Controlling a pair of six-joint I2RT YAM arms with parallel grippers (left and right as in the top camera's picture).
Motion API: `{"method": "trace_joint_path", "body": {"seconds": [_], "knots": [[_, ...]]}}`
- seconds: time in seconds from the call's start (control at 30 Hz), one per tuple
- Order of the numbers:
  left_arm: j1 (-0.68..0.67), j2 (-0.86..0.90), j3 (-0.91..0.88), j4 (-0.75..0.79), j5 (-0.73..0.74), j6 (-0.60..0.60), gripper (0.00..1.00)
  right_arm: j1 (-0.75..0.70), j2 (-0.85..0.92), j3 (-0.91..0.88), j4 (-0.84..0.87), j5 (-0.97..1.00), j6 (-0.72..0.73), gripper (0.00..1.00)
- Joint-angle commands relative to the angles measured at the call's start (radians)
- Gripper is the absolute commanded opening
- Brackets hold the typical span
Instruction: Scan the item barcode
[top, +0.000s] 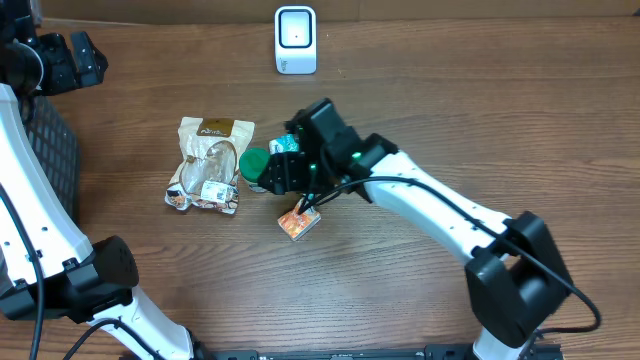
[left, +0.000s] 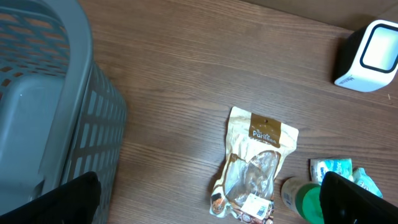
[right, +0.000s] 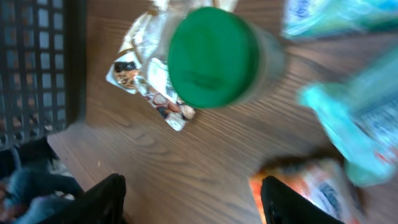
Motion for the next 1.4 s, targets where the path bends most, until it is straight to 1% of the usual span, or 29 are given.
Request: {"method": "trace_joint_path", "body": {"seconds": [0.0, 0.03, 0.07, 0.1, 0.2, 0.3, 0.4, 0.53, 0.63, 0.73, 0.8, 0.87, 0.97, 1.07, 1.17, 1.23, 1.37], "knots": [[0.0, -0.022, 0.021, 0.0, -0.002, 0.012, 1.0, 0.038, 0.074, 0.02, 0.031, 0.044, 0.077, 0.53], [0.0, -0.022, 0.021, 0.0, -0.002, 0.012, 1.0, 0.047, 0.088, 0.02, 0.039, 0.044, 0.08, 0.51], [0.0, -0.022, 0.021, 0.0, -0.002, 0.012, 1.0, 0.063, 0.111, 0.02, 0.046, 0.047, 0.095, 0.44], [0.0, -0.022, 0.021, 0.0, -0.002, 0.012, 1.0, 0.072, 0.123, 0.02, 0.048, 0.049, 0.102, 0.42], [0.0, -0.022, 0.021, 0.0, -0.002, 0.012, 0.99, 0.095, 0.138, 0.02, 0.048, 0.058, 0.101, 0.39], [0.0, -0.022, 0.021, 0.0, -0.002, 0.012, 1.0, 0.109, 0.141, 0.007, 0.039, 0.113, 0.102, 0.36], [0.0, -0.022, 0.021, 0.0, -0.002, 0.012, 1.0, 0.111, 0.149, 0.001, 0.008, 0.125, 0.124, 0.33], [0.0, -0.022, 0.021, 0.0, -0.002, 0.012, 1.0, 0.108, 0.154, 0.003, -0.121, 0.096, 0.124, 0.35], [0.0, -0.022, 0.021, 0.0, -0.002, 0.012, 1.0, 0.083, 0.153, 0.016, -0.245, 0.038, 0.12, 0.39], [0.0, -0.022, 0.021, 0.0, -0.002, 0.012, 1.0, 0.031, 0.154, 0.023, -0.4, 0.076, 0.074, 0.46], [0.0, -0.022, 0.021, 0.0, -0.002, 0.012, 1.0, -0.005, 0.154, 0.023, -0.431, 0.124, 0.066, 0.46], [0.0, -0.021, 0.021, 0.0, -0.002, 0.012, 1.0, -0.051, 0.153, 0.023, -0.43, 0.121, 0.048, 0.46], [0.0, -0.021, 0.021, 0.0, -0.002, 0.012, 1.0, -0.095, 0.146, 0.056, -0.457, 0.104, -0.061, 0.46], [0.0, -0.021, 0.021, 0.0, -0.002, 0.012, 1.0, -0.158, 0.09, 0.122, -0.539, 0.123, -0.196, 0.55], [0.0, -0.021, 0.021, 0.0, -0.002, 0.012, 1.0, -0.235, 0.043, 0.126, -0.621, 0.12, -0.333, 0.56], [0.0, -0.021, 0.021, 0.0, -0.002, 0.012, 1.0, -0.283, 0.044, 0.09, -0.603, 0.121, -0.367, 0.56], [0.0, -0.021, 0.021, 0.0, -0.002, 0.012, 1.0, -0.324, 0.044, 0.006, -0.538, 0.053, -0.461, 0.56]]}}
